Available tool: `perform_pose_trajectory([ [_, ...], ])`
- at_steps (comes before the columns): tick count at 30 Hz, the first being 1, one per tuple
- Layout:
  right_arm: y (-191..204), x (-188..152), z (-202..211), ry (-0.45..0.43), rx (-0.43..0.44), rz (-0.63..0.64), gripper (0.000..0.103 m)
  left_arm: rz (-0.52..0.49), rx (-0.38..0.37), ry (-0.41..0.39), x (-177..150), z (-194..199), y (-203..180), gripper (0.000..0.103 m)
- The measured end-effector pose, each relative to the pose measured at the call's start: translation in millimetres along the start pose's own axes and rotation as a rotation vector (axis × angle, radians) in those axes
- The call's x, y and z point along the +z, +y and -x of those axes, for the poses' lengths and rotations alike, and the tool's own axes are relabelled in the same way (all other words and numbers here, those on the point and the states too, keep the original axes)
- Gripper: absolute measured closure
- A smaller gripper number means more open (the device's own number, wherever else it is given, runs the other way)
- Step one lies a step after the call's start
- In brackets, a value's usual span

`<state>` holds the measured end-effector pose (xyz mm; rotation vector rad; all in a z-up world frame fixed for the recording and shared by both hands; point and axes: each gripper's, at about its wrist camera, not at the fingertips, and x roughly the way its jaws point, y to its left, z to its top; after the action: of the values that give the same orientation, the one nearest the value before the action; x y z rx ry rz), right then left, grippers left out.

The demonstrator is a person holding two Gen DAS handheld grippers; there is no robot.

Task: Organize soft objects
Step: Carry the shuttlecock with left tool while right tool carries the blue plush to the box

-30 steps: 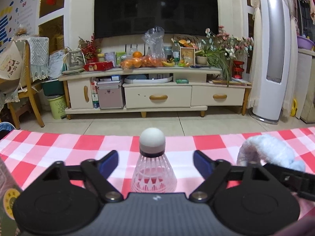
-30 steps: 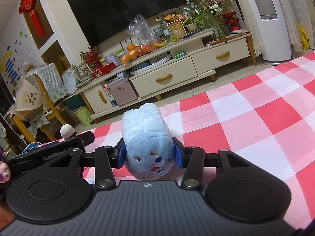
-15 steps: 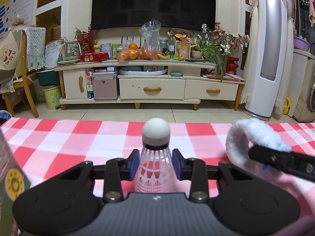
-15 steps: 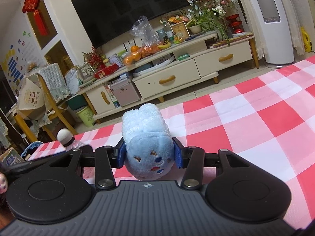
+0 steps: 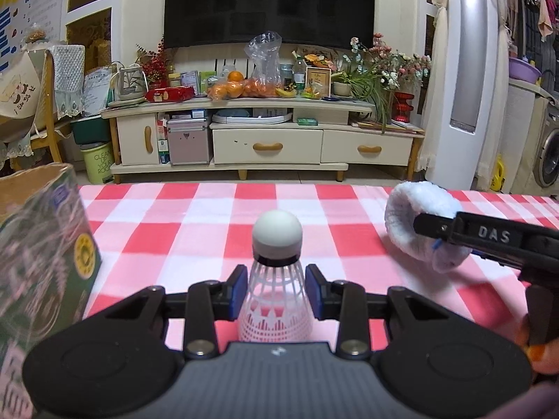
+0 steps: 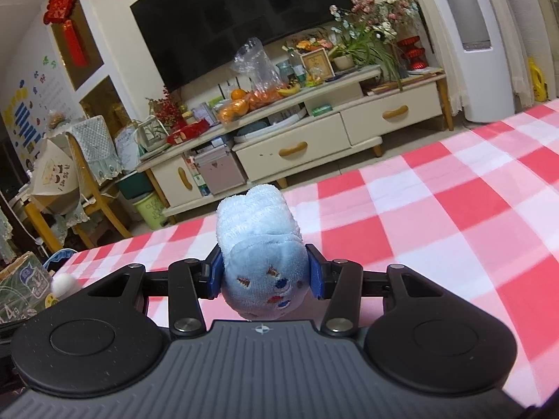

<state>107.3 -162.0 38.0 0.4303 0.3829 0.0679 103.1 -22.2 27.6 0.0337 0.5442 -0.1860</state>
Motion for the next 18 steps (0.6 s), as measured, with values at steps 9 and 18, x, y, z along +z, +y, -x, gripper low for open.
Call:
perform_pose_trajectory([
  [9, 2.7, -17.3, 33.5, 0.005, -0.06, 0.048, 0.046, -0.002, -0.033, 0.012, -15.2, 38.7, -5.3, 0.068],
  [18, 16.9, -31.5, 64.5, 0.028, -0.11, 0.13, 0.046, 0.008, -0.068, 0.017, -22.8, 72.1, -3.0, 0.068],
])
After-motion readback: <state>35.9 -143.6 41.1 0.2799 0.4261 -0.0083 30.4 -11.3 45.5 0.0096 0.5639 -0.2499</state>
